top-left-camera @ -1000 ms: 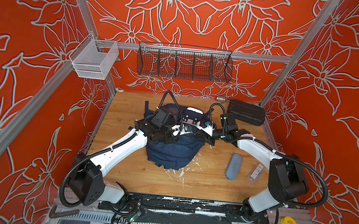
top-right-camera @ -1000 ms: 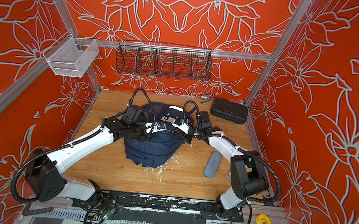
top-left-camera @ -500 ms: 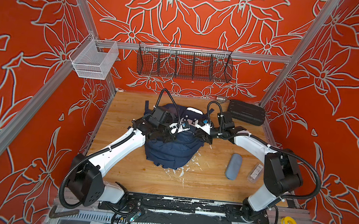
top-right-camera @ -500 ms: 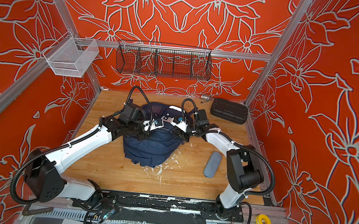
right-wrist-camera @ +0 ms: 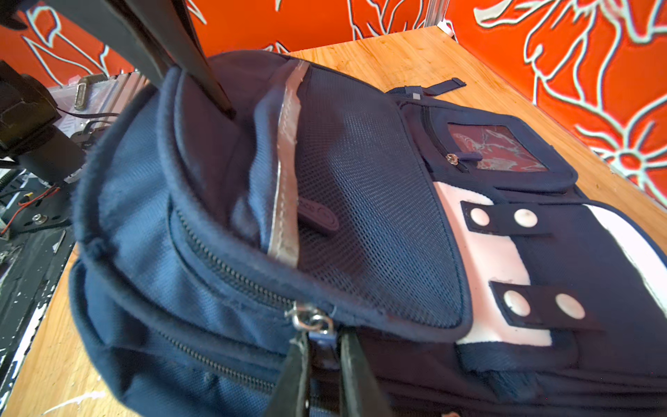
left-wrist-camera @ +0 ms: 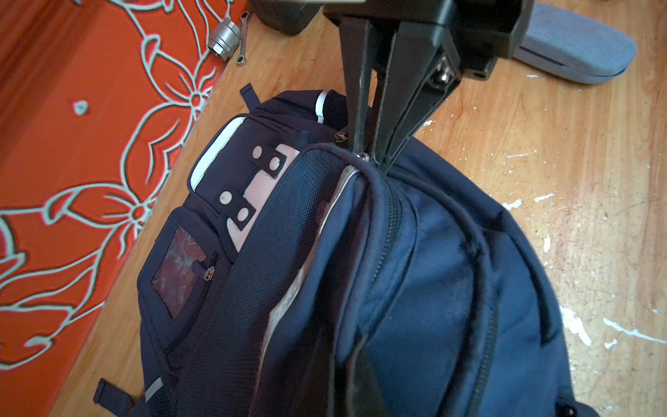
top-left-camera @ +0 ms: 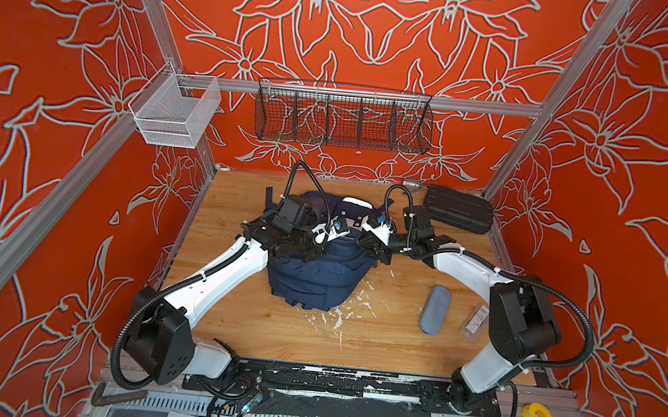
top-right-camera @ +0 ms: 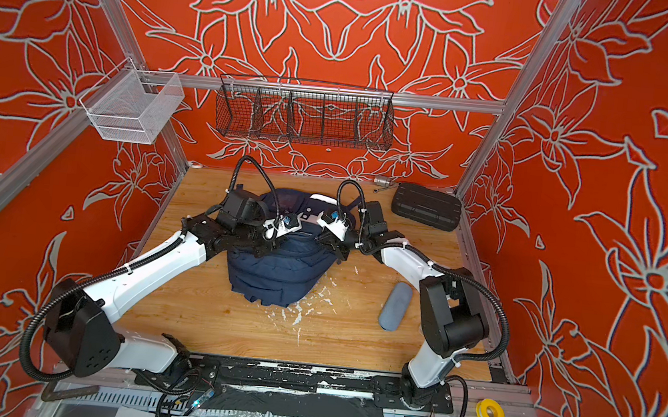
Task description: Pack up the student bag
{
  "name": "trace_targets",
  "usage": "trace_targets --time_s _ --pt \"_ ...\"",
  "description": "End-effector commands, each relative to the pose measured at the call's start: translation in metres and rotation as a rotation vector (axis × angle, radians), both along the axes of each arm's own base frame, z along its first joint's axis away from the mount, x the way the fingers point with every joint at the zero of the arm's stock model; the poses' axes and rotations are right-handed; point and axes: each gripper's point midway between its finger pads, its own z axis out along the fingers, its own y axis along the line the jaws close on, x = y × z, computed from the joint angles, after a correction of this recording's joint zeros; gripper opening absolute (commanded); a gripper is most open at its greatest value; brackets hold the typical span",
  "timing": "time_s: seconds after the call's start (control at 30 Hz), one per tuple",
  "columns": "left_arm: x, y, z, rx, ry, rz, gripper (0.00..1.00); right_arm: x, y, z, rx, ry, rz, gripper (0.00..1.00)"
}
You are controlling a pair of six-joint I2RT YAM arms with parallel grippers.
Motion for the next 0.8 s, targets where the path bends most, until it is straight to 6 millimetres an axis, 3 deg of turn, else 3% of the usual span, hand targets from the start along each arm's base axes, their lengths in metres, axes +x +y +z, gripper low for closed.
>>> trace_targets --time_s 0.0,0.2,0.37,0.53,0.77 --pt "0.010 -0.010 0.057 -0.133 -0.160 -0.016 0.00 -0.010 -0.001 -0.008 -0.028 0.043 -0.020 0.09" --pt "0.012 -0.006 0.051 -0.115 -0.146 0.001 0.00 -0.008 -0.012 -0.001 -0.041 -0.016 -0.110 0.10" --pt "0.014 -0.006 0.053 -0.119 -0.152 -0.003 0.00 -0.022 -0.018 0.003 -0.004 -0.045 -0.121 0.21" --pt "0.016 -0.009 0.058 -0.132 -0.153 -0.020 0.00 -0.031 -0.017 -0.004 0.002 -0.013 -0.101 0.21" --pt "0.010 -0.011 0.058 -0.144 -0.145 -0.043 0.00 -0.015 -0.022 0.007 0.016 -0.046 -0.175 0.20"
